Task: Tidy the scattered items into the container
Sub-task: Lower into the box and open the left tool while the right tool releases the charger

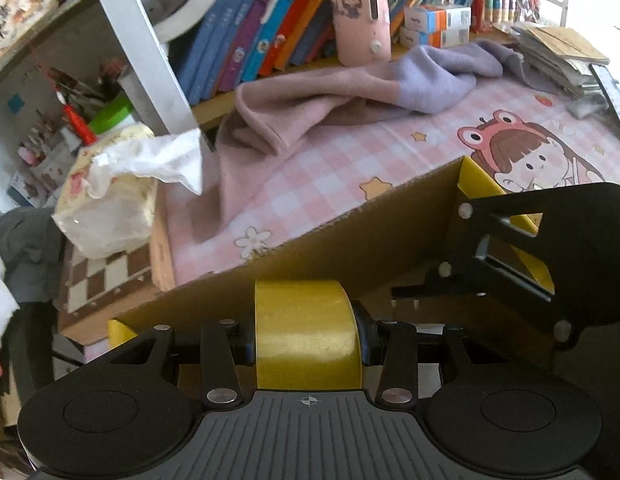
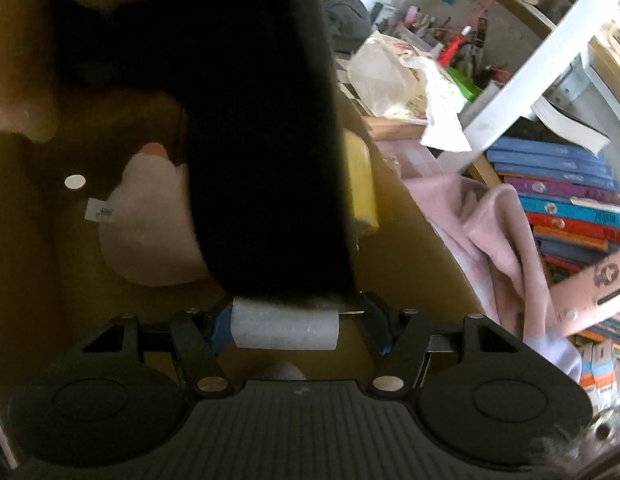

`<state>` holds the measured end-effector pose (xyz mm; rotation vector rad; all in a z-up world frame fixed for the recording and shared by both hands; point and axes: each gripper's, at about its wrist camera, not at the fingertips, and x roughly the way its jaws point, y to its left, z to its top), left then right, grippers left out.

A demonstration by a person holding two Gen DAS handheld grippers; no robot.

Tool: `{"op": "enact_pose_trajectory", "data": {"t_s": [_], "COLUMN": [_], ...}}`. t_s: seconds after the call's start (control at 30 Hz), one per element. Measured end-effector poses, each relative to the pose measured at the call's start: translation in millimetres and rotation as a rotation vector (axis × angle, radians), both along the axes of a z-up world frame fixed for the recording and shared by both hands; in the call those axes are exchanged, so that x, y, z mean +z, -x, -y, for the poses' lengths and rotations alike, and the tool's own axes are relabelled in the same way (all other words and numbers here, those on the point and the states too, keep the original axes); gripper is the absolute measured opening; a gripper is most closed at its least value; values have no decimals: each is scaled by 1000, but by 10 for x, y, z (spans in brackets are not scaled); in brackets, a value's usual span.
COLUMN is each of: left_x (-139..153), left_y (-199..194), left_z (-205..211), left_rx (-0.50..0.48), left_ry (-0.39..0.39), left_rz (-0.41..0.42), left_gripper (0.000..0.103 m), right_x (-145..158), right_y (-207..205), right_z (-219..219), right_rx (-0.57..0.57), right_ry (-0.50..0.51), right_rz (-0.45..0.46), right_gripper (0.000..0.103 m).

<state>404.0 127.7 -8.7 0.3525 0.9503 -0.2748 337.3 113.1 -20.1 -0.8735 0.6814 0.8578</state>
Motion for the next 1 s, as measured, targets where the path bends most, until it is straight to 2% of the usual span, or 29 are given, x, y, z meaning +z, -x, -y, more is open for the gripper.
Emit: {"op": "enact_pose_trajectory", "data": {"t_s": [0.07, 0.13, 0.2, 0.23, 0.53, 0.6, 0.73, 1.0], "left_x": [-13, -6, 16, 34, 274, 368, 595, 967], "left_y": [5, 1, 31, 54, 429, 552, 837, 1539], "left_z": [11, 13, 21, 30, 80, 75, 43, 37], "left_rx": [-3, -6, -6, -11, -38, -30, 0, 64], "left_ry": [1, 15, 4, -7, -23, -12, 32, 113], "left_rz": [5, 4, 24, 40, 132, 165, 233, 358], "left_gripper": [43, 50, 72, 75, 80, 84, 84, 87], "right_x": [-19, -12, 11, 30, 301, 384, 578, 941], "right_y": [-14, -11, 10, 21, 211, 276, 448, 796], "right_z": [-14, -11, 3, 16, 253, 348, 573, 922], "right_rx": [-5, -3, -4, -4, -47, -66, -142, -240], "right_ry": [8, 0, -12, -21, -140, -180, -281, -435], "right_rz": [-4, -2, 15, 19, 42, 46, 54, 149], "right_gripper": [65, 67, 75, 76, 77, 78, 78, 77]}}
